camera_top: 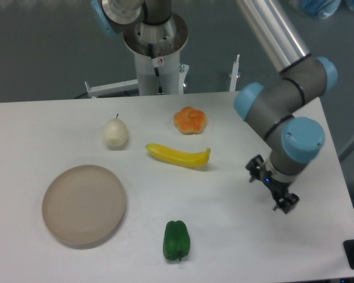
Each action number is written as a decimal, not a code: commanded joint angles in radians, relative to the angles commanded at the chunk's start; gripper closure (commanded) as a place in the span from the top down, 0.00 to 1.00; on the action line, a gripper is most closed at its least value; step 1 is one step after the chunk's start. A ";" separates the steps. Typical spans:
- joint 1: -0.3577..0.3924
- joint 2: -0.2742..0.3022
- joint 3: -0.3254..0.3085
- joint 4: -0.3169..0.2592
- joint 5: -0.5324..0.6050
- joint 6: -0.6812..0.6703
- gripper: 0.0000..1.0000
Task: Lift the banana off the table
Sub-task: 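Move the gripper over the yellow banana and lower onto it, then close the gripper on the banana's stem end, then lift the held banana and carry it away from the fruit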
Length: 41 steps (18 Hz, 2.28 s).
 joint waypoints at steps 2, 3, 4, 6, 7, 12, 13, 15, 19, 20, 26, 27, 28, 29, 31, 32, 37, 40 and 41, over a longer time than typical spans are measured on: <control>-0.043 0.034 -0.064 0.000 0.005 -0.015 1.00; -0.051 0.066 -0.124 0.014 0.000 -0.017 1.00; -0.052 0.087 -0.162 0.034 -0.002 -0.014 1.00; -0.062 0.127 -0.218 0.069 0.000 -0.014 1.00; -0.071 0.152 -0.247 0.077 -0.002 -0.014 1.00; -0.089 0.195 -0.325 0.089 0.011 -0.009 1.00; -0.091 0.189 -0.333 0.090 0.011 0.000 1.00; -0.091 0.175 -0.353 0.133 0.011 -0.003 1.00; -0.097 0.143 -0.398 0.225 0.014 0.003 0.96; -0.098 0.131 -0.398 0.233 0.014 0.003 0.96; -0.098 0.117 -0.394 0.235 0.034 0.003 0.73; -0.098 0.117 -0.394 0.235 0.034 0.002 0.62; -0.098 0.115 -0.393 0.235 0.034 0.002 0.48; -0.098 0.117 -0.393 0.235 0.034 0.002 0.33; -0.095 0.117 -0.376 0.233 0.034 0.005 0.22; -0.091 0.117 -0.367 0.232 0.035 0.005 0.22; -0.034 0.149 -0.316 0.186 0.035 0.066 0.23; -0.002 0.157 -0.234 0.103 0.034 0.067 0.23; 0.003 0.151 -0.202 0.078 0.032 0.067 0.23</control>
